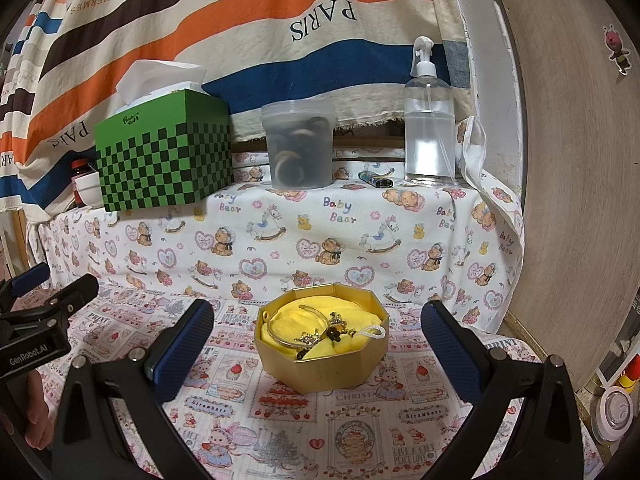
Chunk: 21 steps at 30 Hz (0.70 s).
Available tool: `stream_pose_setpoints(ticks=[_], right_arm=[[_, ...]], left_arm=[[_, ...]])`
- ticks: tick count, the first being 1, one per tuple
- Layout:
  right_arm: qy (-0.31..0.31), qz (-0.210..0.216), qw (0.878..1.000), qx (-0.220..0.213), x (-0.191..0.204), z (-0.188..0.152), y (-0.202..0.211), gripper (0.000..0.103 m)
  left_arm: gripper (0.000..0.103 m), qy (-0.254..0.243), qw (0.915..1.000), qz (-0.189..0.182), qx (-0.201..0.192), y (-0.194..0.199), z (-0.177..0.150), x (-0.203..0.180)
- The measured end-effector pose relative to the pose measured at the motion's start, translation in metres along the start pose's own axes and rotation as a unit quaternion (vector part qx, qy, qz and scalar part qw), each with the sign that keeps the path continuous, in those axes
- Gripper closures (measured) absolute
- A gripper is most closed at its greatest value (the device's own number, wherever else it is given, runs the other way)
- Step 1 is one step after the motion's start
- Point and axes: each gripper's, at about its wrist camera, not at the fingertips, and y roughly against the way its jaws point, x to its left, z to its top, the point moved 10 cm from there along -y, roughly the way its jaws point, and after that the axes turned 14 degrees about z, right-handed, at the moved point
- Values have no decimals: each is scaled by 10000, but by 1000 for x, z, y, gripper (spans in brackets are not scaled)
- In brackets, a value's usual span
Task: Organize jewelry
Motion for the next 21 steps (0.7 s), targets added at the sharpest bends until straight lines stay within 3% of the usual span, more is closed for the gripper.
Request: stream_pose_setpoints(ticks=[21], right_arm=[[28, 45, 10000, 26, 1, -1, -1, 0]], left_arm=[[0, -3, 10000, 5, 1, 0, 0, 0]])
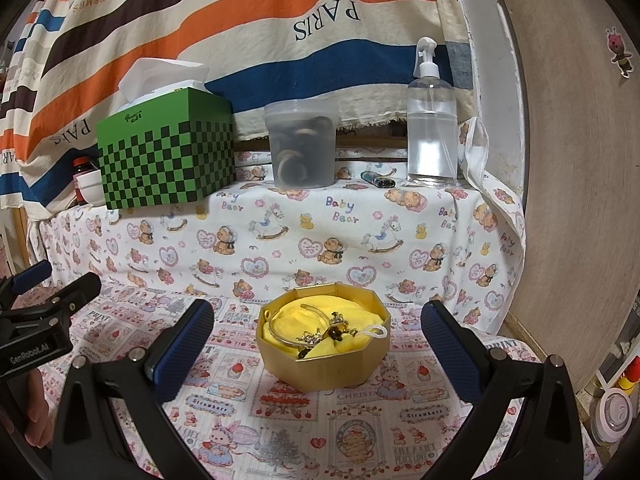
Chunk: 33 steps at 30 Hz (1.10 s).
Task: Organize jewelry
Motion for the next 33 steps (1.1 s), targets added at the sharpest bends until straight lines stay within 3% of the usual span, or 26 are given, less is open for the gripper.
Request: stream_pose_setpoints(ticks=[33], right_arm=[[44, 9, 10000, 21, 0, 0, 0, 0]], left_arm=[[0, -4, 10000, -13, 2, 0, 0, 0]])
